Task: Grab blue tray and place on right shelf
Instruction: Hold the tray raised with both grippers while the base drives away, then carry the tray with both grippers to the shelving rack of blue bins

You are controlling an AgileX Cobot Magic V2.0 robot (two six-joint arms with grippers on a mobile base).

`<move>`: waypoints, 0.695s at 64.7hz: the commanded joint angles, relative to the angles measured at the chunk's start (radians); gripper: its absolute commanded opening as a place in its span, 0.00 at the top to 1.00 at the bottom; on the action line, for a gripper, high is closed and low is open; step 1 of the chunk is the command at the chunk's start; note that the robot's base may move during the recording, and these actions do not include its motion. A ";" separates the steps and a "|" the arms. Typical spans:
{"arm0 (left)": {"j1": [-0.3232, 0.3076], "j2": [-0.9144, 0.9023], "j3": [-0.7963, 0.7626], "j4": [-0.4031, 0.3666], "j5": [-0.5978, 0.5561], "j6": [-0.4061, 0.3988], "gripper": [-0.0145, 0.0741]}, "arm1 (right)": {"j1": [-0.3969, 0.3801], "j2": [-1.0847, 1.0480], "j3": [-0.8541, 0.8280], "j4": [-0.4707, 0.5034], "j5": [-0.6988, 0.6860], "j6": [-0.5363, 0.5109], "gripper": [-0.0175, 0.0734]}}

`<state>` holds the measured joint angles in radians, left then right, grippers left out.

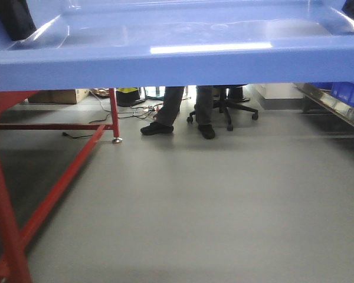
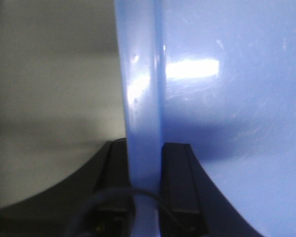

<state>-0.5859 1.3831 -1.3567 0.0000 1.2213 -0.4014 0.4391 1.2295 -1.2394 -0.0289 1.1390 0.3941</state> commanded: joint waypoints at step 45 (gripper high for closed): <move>-0.008 -0.031 -0.024 0.016 0.110 0.015 0.89 | 0.001 -0.032 -0.027 -0.032 -0.052 -0.023 0.75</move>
<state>-0.5859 1.3831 -1.3567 -0.0112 1.2237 -0.4014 0.4391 1.2295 -1.2394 -0.0289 1.1390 0.3941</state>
